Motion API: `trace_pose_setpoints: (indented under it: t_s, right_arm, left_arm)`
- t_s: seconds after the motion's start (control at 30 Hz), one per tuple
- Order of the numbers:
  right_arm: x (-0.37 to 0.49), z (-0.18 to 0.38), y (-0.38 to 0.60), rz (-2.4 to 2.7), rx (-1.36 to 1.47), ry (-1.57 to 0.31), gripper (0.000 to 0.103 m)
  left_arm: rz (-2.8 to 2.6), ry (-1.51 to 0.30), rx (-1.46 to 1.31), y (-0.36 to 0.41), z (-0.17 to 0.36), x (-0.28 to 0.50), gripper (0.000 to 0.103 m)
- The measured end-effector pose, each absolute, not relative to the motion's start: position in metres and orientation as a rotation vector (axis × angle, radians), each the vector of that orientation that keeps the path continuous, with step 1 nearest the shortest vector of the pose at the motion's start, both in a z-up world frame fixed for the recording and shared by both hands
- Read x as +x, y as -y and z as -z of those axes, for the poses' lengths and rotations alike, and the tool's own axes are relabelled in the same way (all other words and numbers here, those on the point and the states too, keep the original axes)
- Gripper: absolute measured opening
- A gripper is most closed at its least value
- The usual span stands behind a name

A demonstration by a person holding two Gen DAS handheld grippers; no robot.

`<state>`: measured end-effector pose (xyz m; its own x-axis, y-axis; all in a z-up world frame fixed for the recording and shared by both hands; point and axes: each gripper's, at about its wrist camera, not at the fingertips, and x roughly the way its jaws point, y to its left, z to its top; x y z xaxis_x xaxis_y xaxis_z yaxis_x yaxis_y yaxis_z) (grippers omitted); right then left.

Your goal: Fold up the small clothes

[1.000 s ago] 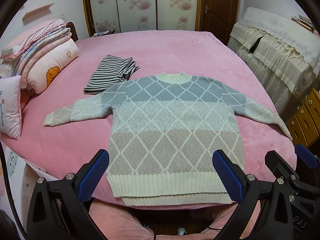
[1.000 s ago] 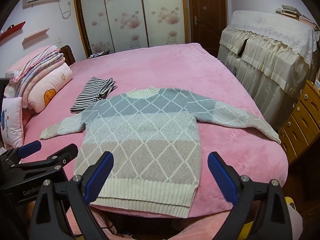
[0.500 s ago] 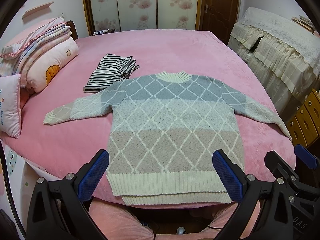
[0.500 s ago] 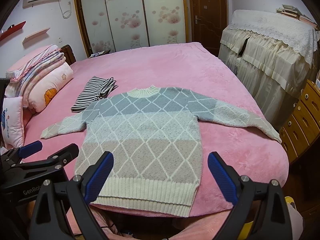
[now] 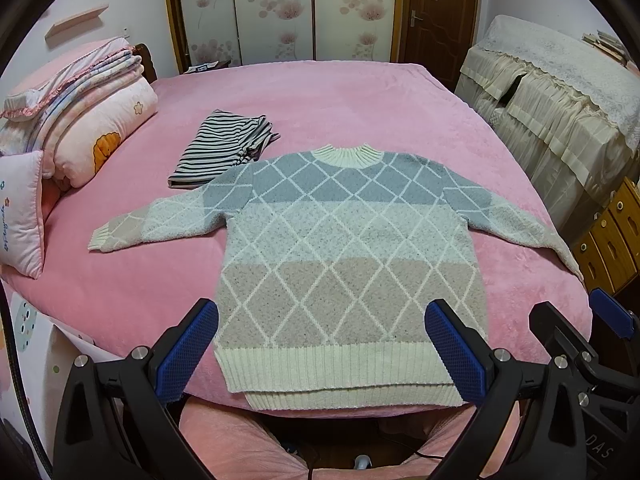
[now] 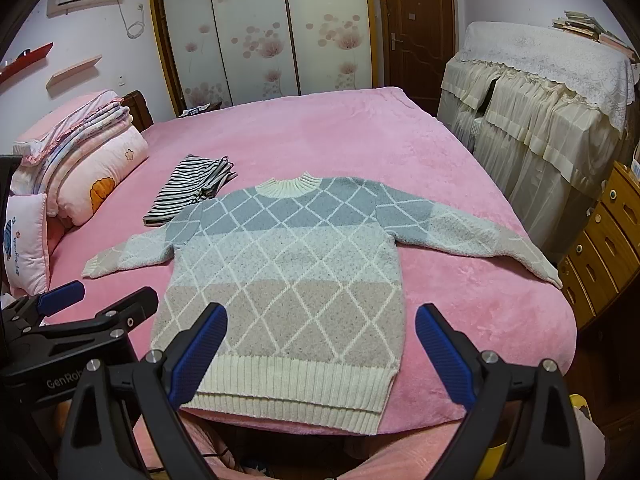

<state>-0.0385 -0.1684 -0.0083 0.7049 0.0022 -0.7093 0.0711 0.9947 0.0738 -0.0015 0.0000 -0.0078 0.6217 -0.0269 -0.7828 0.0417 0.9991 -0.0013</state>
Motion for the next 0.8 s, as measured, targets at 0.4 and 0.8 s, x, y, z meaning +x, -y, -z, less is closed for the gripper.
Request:
trace_pose_setpoints:
  t_s: [0.4,0.8]
  right_arm:
    - [-0.039,0.007,0.170,0.035,0.101,-0.786,0.096]
    - [-0.052,-0.003,0.192,0.017,0.104,-0.721,0.096]
  left_arm:
    - [0.047,-0.899,0.022,0.002,0.003,-0.004,0.103]
    - [0.003,-0.876,0.014,0.012,-0.004,-0.008,0.103]
